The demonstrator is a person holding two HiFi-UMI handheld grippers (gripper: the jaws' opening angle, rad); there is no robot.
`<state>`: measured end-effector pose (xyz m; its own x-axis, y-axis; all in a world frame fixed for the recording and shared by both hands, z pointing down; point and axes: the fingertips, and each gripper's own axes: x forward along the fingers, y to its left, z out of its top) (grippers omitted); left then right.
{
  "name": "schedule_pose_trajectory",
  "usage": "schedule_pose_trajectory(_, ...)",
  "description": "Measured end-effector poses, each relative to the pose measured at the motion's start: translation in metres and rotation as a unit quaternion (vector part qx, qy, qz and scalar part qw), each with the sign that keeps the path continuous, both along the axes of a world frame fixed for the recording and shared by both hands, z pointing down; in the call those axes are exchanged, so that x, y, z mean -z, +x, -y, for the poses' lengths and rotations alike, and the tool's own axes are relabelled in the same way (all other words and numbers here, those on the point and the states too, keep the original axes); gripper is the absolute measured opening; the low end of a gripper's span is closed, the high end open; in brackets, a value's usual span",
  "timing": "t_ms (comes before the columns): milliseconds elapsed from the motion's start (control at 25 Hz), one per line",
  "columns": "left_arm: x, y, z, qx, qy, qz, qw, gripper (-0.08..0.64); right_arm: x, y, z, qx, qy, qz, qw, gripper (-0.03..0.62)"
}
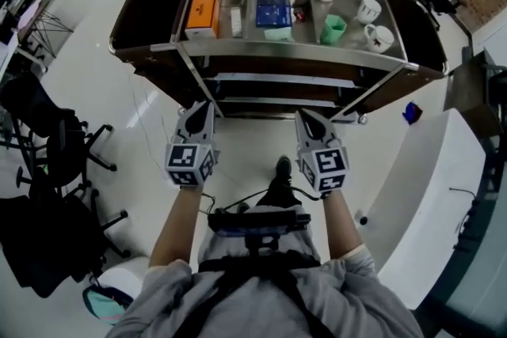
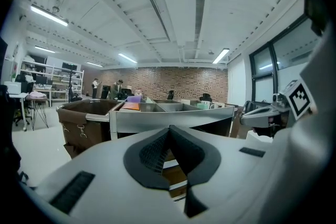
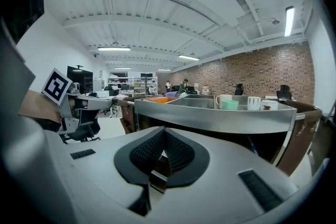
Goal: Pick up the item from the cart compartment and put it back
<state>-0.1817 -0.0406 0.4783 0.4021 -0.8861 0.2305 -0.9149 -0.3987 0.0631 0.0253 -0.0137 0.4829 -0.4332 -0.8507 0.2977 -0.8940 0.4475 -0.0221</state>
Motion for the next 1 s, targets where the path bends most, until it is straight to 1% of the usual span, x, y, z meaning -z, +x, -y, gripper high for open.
schedule_pose_trajectory(160, 0.006, 0.009, 0.031, 0.016, -0.007, -0.007, 0.9998, 0.002, 0.005, 0.000, 0.032, 0.030, -0.008, 0.011, 0.999, 0.009)
schedule_pose_trajectory(320, 0.016, 0.026, 0.060, 0.019, -0.014, -0.025, 0.9994, 0.002, 0.012, -0.001, 0.058, 0.064, -0.013, 0.018, 0.998, 0.009)
schedule_pose_trajectory(480, 0.023, 0.037, 0.085, 0.026, -0.030, -0.022, 0.9990, 0.002, 0.023, -0.010, 0.080, 0.103, -0.019, 0.032, 0.994, 0.009)
schedule_pose_trajectory(600, 0.029, 0.039, 0.105, 0.032, -0.034, -0.022, 0.9987, 0.002, 0.027, -0.015, 0.099, 0.126, -0.013, 0.025, 0.992, 0.009)
schedule_pose_trajectory(760, 0.036, 0.031, 0.126, 0.025, -0.042, -0.037, 0.9981, 0.002, 0.030, -0.026, 0.113, 0.130, -0.003, 0.025, 0.991, 0.009)
schedule_pose_trajectory(920, 0.047, 0.026, 0.154, -0.002, -0.052, -0.042, 0.9978, 0.002, 0.038, -0.042, 0.125, 0.109, -0.003, 0.026, 0.994, 0.009)
schedule_pose_trajectory(1000, 0.050, 0.024, 0.166, -0.013, -0.060, -0.050, 0.9969, 0.002, 0.040, -0.052, 0.126, 0.111, -0.003, 0.019, 0.994, 0.009)
